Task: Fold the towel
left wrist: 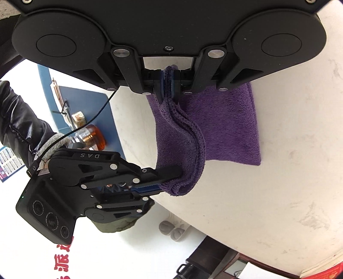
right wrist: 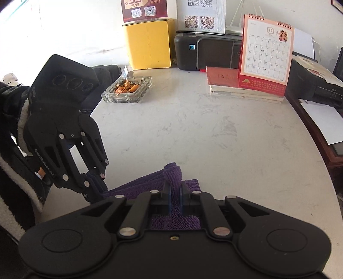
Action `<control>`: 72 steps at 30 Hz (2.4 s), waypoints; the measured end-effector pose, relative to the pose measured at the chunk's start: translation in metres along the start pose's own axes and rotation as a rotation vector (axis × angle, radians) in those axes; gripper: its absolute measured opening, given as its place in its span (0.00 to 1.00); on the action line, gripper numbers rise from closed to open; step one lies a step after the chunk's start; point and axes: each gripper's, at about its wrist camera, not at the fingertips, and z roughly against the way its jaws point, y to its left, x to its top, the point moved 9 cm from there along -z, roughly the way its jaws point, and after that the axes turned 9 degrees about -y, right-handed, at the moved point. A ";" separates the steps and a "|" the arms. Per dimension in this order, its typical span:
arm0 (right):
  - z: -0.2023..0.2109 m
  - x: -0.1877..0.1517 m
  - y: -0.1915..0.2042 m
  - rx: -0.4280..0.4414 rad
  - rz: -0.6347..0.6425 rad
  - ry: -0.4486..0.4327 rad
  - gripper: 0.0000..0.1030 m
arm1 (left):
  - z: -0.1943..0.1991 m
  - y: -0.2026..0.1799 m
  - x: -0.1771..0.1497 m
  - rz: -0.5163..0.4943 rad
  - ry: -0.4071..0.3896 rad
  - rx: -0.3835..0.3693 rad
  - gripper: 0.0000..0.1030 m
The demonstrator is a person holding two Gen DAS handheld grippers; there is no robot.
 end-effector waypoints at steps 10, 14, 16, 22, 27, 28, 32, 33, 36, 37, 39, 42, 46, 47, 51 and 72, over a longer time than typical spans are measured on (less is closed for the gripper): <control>-0.059 0.006 -0.017 -0.040 -0.045 -0.037 0.06 | -0.001 0.052 -0.010 0.119 -0.044 0.081 0.05; -0.064 0.002 -0.013 -0.060 -0.043 -0.039 0.07 | -0.001 0.058 -0.011 0.126 -0.053 0.095 0.05; -0.066 0.001 -0.013 -0.072 -0.043 -0.043 0.07 | 0.001 0.060 -0.009 0.129 -0.068 0.101 0.05; -0.068 -0.001 -0.016 -0.121 -0.013 -0.040 0.09 | 0.001 0.064 -0.020 0.125 -0.069 0.131 0.06; -0.070 -0.002 -0.018 -0.162 0.012 -0.037 0.20 | 0.000 0.070 -0.023 0.142 -0.055 0.151 0.10; -0.071 -0.003 -0.018 -0.170 0.017 -0.036 0.22 | 0.003 0.070 -0.023 0.144 -0.055 0.156 0.10; -0.072 -0.003 -0.019 -0.198 0.038 -0.032 0.26 | 0.006 0.072 -0.022 0.133 -0.056 0.189 0.12; -0.071 -0.003 -0.019 -0.205 0.046 -0.032 0.26 | 0.010 0.072 -0.023 0.133 -0.056 0.199 0.12; -0.070 -0.001 -0.018 -0.223 0.068 -0.032 0.27 | 0.014 0.070 -0.023 0.111 -0.055 0.231 0.12; -0.070 -0.001 -0.018 -0.229 0.073 -0.033 0.28 | 0.017 0.069 -0.023 0.102 -0.056 0.244 0.12; -0.067 0.001 -0.018 -0.244 0.079 -0.040 0.30 | 0.023 0.066 -0.020 0.079 -0.064 0.272 0.12; -0.059 0.005 -0.020 -0.270 0.077 -0.063 0.33 | 0.031 0.061 -0.014 0.063 -0.087 0.283 0.12; -0.048 0.011 -0.022 -0.305 0.073 -0.093 0.34 | 0.035 0.047 -0.005 0.026 -0.104 0.255 0.12; -0.045 0.012 -0.022 -0.314 0.073 -0.101 0.34 | 0.035 0.043 -0.003 0.016 -0.106 0.247 0.12; -0.020 0.024 -0.028 -0.391 0.039 -0.169 0.34 | 0.014 0.042 -0.003 -0.005 -0.077 0.235 0.14; -0.070 -0.002 -0.017 -0.116 0.018 -0.014 0.12 | -0.035 0.049 -0.007 -0.036 0.021 0.181 0.14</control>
